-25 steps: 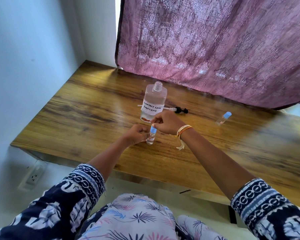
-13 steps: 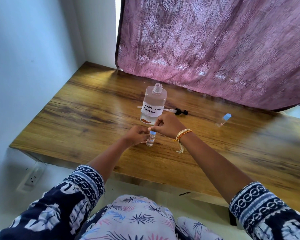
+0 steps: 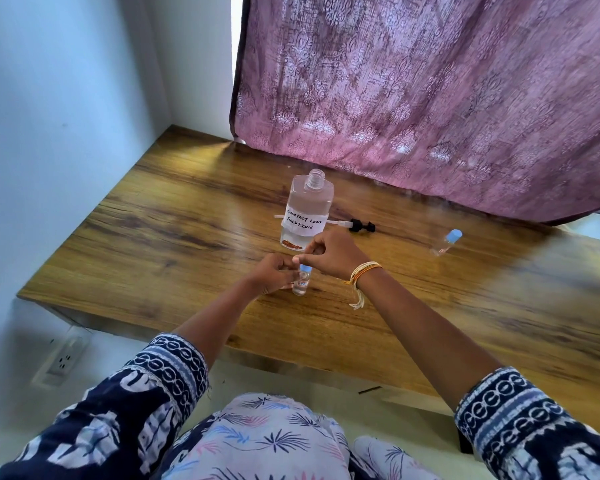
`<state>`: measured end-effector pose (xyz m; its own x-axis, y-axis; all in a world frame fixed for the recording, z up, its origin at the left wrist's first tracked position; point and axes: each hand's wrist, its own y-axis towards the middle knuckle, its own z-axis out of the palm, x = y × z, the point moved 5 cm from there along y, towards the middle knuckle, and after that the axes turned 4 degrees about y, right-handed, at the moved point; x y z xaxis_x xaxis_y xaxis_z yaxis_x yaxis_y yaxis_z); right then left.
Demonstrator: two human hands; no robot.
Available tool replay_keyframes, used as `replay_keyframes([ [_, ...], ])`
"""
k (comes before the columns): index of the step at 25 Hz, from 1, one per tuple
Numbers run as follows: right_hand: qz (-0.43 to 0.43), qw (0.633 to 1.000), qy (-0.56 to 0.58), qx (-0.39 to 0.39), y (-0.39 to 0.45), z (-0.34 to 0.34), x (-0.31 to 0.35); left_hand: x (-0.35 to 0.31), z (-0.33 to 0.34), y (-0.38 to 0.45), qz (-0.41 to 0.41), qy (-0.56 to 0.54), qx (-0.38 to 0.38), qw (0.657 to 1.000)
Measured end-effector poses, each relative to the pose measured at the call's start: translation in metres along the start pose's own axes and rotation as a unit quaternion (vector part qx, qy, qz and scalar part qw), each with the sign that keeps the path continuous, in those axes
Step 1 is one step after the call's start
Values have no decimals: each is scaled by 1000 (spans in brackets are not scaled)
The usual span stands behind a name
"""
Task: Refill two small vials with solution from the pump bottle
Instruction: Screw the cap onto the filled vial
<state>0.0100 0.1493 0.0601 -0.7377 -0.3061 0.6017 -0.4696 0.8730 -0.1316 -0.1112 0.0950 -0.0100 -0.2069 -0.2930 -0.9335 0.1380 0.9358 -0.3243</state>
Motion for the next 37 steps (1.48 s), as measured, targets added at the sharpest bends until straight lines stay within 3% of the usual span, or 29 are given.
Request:
replay_keyframes([
  [4,-4,995,33,91,1,5,2,-4,1,-2,-9,-14,10,1000],
  [10,2,1000,8,6,0,0,1,-3,2,0,-4,-2,14,1000],
  [16,-1,995,23,98,6,6,0,0,1,3,-4,-8,9,1000],
  [24,18,997,71,28,1,5,-7,-2,-2,10,68,196,-60,976],
  [29,-5,998,62,-28,-6,1,-5,-3,-2,14,79,215,-109,967],
  [37,11,999,26,-46,-5,-23,-29,-12,3,24,66,138,-73,985],
])
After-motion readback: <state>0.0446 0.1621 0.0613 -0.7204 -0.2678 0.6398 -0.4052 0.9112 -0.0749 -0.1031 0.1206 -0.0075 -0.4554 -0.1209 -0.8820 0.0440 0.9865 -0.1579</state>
